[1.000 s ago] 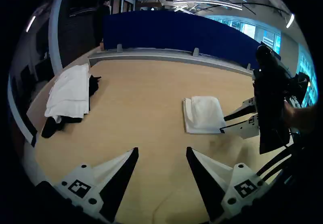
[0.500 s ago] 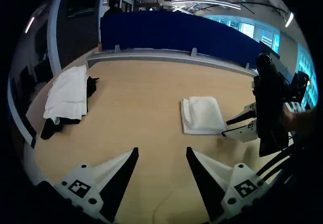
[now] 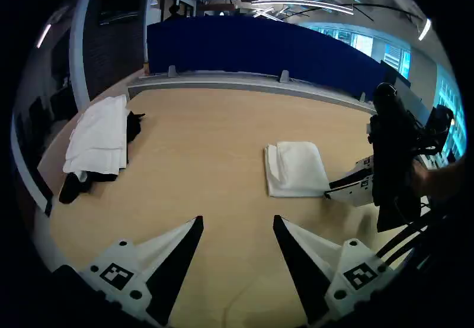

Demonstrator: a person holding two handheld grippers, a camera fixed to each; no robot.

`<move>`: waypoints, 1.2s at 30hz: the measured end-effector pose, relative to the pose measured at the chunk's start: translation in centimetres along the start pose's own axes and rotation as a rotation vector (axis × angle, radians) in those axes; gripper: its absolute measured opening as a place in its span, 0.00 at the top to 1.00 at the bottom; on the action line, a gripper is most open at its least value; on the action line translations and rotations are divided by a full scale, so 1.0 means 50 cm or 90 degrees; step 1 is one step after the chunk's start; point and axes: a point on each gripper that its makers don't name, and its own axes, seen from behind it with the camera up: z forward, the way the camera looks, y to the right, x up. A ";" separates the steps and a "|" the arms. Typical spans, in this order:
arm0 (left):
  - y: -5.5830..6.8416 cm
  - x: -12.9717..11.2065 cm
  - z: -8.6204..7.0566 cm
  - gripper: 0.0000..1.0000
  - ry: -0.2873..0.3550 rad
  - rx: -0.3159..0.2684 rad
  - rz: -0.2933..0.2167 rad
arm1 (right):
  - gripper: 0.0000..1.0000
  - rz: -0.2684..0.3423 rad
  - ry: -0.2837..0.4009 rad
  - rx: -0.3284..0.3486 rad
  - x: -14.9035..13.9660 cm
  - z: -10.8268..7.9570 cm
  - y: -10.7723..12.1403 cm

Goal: Fold towel

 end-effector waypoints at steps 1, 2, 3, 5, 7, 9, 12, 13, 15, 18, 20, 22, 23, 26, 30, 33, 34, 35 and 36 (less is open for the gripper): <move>0.000 0.000 0.000 0.13 0.000 0.000 0.000 | 0.71 -0.001 0.000 0.000 -0.001 0.000 0.000; 0.001 0.000 -0.001 0.13 0.000 -0.001 0.001 | 0.75 -0.002 0.000 0.000 -0.001 0.000 0.000; 0.001 0.000 -0.001 0.13 0.000 -0.001 0.001 | 0.80 -0.002 0.001 0.000 -0.002 0.000 -0.001; 0.002 0.000 -0.002 0.13 0.000 -0.001 0.001 | 0.88 -0.004 0.004 -0.001 -0.001 -0.002 -0.002; 0.001 0.000 -0.002 0.13 0.000 -0.001 0.002 | 0.93 -0.007 0.008 -0.004 0.000 -0.003 -0.002; 0.001 0.000 -0.001 0.13 0.000 0.000 0.002 | 0.95 -0.010 0.012 -0.006 0.002 -0.003 -0.001; 0.002 0.000 -0.001 0.13 0.000 -0.001 0.003 | 0.96 -0.015 0.015 -0.003 0.005 -0.006 -0.002; 0.002 0.001 -0.001 0.13 0.000 -0.001 0.003 | 0.96 -0.016 0.015 -0.004 0.007 -0.007 0.000; 0.002 0.002 -0.001 0.13 0.001 -0.002 0.003 | 0.96 -0.020 0.017 -0.006 0.010 -0.010 0.002; 0.002 0.003 0.001 0.13 0.003 -0.004 0.003 | 0.96 -0.025 0.023 -0.009 0.019 -0.016 0.006; 0.003 0.005 0.002 0.13 0.004 -0.005 0.004 | 0.96 -0.029 0.028 -0.011 0.029 -0.025 0.008; 0.004 0.007 0.003 0.13 0.006 -0.007 0.005 | 0.97 -0.036 0.034 -0.013 0.042 -0.035 0.012; 0.005 0.009 0.003 0.13 0.007 -0.008 0.005 | 0.97 -0.040 0.037 -0.015 0.051 -0.041 0.014; 0.005 0.016 0.006 0.13 0.012 -0.010 0.007 | 0.96 -0.054 0.048 -0.022 0.079 -0.060 0.023; 0.006 0.026 0.008 0.13 0.018 -0.014 0.007 | 0.97 -0.074 0.063 -0.032 0.122 -0.087 0.034; 0.006 0.035 0.009 0.13 0.024 -0.017 0.007 | 0.97 -0.089 0.074 -0.039 0.156 -0.111 0.040; 0.006 0.038 0.008 0.13 0.026 -0.018 0.007 | 0.97 -0.094 0.079 -0.043 0.167 -0.119 0.042; 0.006 0.041 0.008 0.13 0.027 -0.019 0.007 | 0.97 -0.100 0.083 -0.046 0.180 -0.129 0.044; 0.007 0.043 0.008 0.13 0.029 -0.020 0.007 | 0.97 -0.104 0.088 -0.049 0.191 -0.137 0.046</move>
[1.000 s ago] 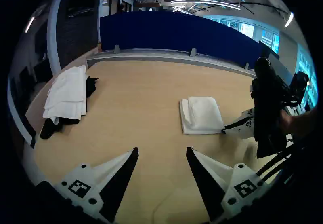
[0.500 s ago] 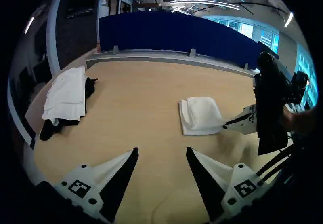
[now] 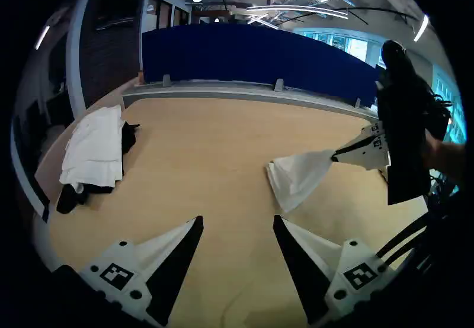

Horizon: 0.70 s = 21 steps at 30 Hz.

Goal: Fold towel

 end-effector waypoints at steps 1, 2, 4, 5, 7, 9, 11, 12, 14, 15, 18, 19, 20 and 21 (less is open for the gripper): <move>0.000 0.002 0.001 0.13 0.002 -0.001 0.001 | 0.97 -0.004 0.004 -0.003 0.011 -0.007 0.005; 0.001 0.005 0.001 0.13 0.004 -0.002 0.001 | 0.97 -0.009 0.008 -0.007 0.024 -0.014 0.010; 0.002 0.009 0.002 0.13 0.006 -0.005 0.002 | 0.97 -0.016 0.015 -0.012 0.045 -0.028 0.019; 0.002 0.012 0.002 0.13 0.008 -0.006 0.002 | 0.97 -0.019 0.018 -0.016 0.056 -0.035 0.024; 0.003 0.016 0.003 0.13 0.011 -0.010 0.002 | 0.97 -0.024 0.025 -0.021 0.075 -0.049 0.032; 0.004 0.021 0.004 0.13 0.014 -0.013 0.002 | 0.97 -0.029 0.032 -0.027 0.095 -0.065 0.041; 0.004 0.026 0.004 0.13 0.017 -0.016 0.001 | 0.97 -0.032 0.038 -0.033 0.114 -0.081 0.050; 0.004 0.028 0.005 0.13 0.018 -0.017 0.001 | 0.97 -0.034 0.040 -0.037 0.122 -0.088 0.055; 0.004 0.032 0.005 0.13 0.019 -0.020 0.002 | 0.97 -0.038 0.046 -0.045 0.138 -0.102 0.065; 0.004 0.034 0.005 0.13 0.020 -0.021 0.002 | 0.97 -0.039 0.048 -0.049 0.145 -0.108 0.070; 0.005 0.038 0.006 0.13 0.022 -0.025 0.004 | 0.97 -0.042 0.053 -0.061 0.159 -0.122 0.081; 0.006 0.039 0.006 0.13 0.022 -0.026 0.004 | 0.97 -0.042 0.054 -0.063 0.162 -0.125 0.084; 0.007 0.040 0.007 0.13 0.023 -0.027 0.005 | 0.97 -0.041 0.056 -0.066 0.165 -0.129 0.088; 0.008 0.041 0.007 0.13 0.024 -0.029 0.006 | 0.97 -0.040 0.057 -0.068 0.167 -0.131 0.091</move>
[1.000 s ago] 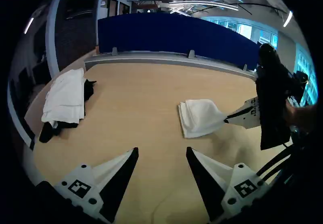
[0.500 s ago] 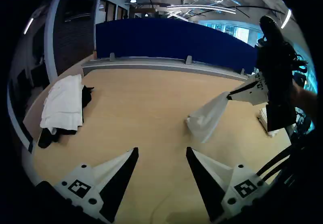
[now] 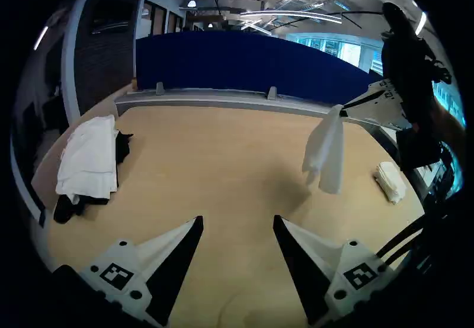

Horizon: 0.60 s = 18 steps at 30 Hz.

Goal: Fold towel

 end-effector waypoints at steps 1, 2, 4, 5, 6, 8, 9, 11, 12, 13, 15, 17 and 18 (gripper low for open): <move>0.001 0.002 0.000 0.13 0.001 -0.001 0.001 | 0.97 0.002 0.001 -0.002 0.001 -0.002 0.003; 0.002 0.003 0.000 0.13 0.002 -0.003 0.002 | 0.97 0.004 0.002 -0.005 0.003 -0.004 0.006; 0.003 0.006 0.001 0.13 0.003 -0.006 0.003 | 0.97 0.010 0.004 -0.008 0.004 -0.007 0.013; 0.004 0.007 0.001 0.13 0.003 -0.007 0.004 | 0.97 0.013 0.005 -0.009 0.004 -0.009 0.016; 0.005 0.008 0.001 0.13 0.003 -0.008 0.005 | 0.97 0.016 0.005 -0.010 0.003 -0.011 0.020; 0.005 0.008 0.002 0.13 0.003 -0.010 0.008 | 0.97 0.023 0.005 -0.013 0.002 -0.014 0.028; 0.005 0.008 0.003 0.13 0.003 -0.011 0.009 | 0.97 0.026 0.006 -0.015 0.001 -0.016 0.033; 0.006 0.008 0.006 0.13 0.001 -0.013 0.013 | 0.97 0.033 0.006 -0.019 -0.001 -0.022 0.043; 0.007 0.008 0.007 0.13 0.001 -0.014 0.014 | 0.97 0.036 0.006 -0.021 -0.003 -0.025 0.048; 0.007 0.009 0.008 0.13 0.000 -0.015 0.016 | 0.97 0.039 0.005 -0.024 -0.006 -0.029 0.054; 0.008 0.010 0.012 0.13 0.000 -0.016 0.019 | 0.97 0.045 0.003 -0.030 -0.013 -0.037 0.068; 0.009 0.012 0.016 0.13 -0.001 -0.017 0.022 | 0.97 0.052 0.000 -0.038 -0.024 -0.046 0.083; 0.010 0.013 0.019 0.13 -0.002 -0.018 0.023 | 0.97 0.055 -0.001 -0.041 -0.030 -0.051 0.091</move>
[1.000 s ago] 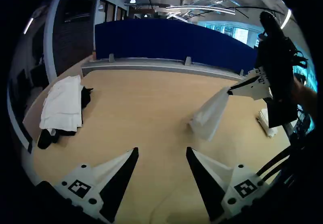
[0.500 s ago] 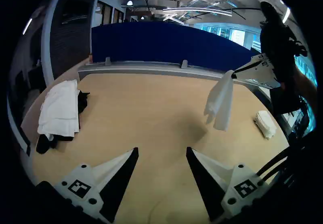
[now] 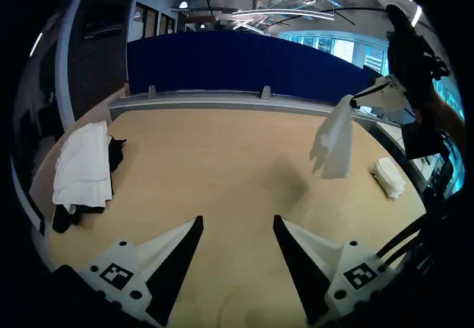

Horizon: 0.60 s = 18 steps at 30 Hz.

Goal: Fold towel

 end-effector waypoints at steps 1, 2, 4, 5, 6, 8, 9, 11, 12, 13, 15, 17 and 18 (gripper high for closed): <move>0.001 0.001 0.002 0.13 0.000 -0.001 0.001 | 0.97 0.003 -0.002 -0.004 -0.007 -0.005 0.009; 0.002 0.003 0.005 0.13 -0.001 -0.001 0.002 | 0.97 0.006 -0.005 -0.008 -0.014 -0.011 0.019; 0.004 0.005 0.009 0.13 -0.002 -0.003 0.005 | 0.97 0.010 -0.010 -0.015 -0.030 -0.023 0.038; 0.005 0.006 0.011 0.13 -0.002 -0.004 0.007 | 0.97 0.013 -0.012 -0.020 -0.039 -0.029 0.049; 0.006 0.007 0.013 0.13 -0.002 -0.004 0.009 | 0.97 0.015 -0.015 -0.023 -0.048 -0.035 0.058; 0.007 0.007 0.018 0.13 -0.004 -0.003 0.013 | 0.97 0.020 -0.020 -0.029 -0.067 -0.046 0.078; 0.008 0.008 0.020 0.13 -0.004 -0.003 0.015 | 0.97 0.022 -0.022 -0.032 -0.076 -0.052 0.088; 0.011 0.008 0.025 0.13 -0.005 -0.002 0.018 | 0.97 0.028 -0.024 -0.039 -0.094 -0.062 0.111; 0.012 0.008 0.027 0.13 -0.006 -0.002 0.019 | 0.97 0.031 -0.025 -0.042 -0.103 -0.067 0.123; 0.013 0.007 0.029 0.13 -0.007 -0.002 0.020 | 0.97 0.035 -0.027 -0.047 -0.111 -0.072 0.135; 0.015 0.007 0.032 0.13 -0.009 -0.001 0.021 | 0.97 0.044 -0.029 -0.056 -0.128 -0.082 0.161; 0.018 0.008 0.035 0.13 -0.010 0.001 0.023 | 0.97 0.051 -0.030 -0.064 -0.144 -0.093 0.186; 0.019 0.008 0.037 0.13 -0.011 0.001 0.023 | 0.97 0.054 -0.032 -0.067 -0.152 -0.098 0.198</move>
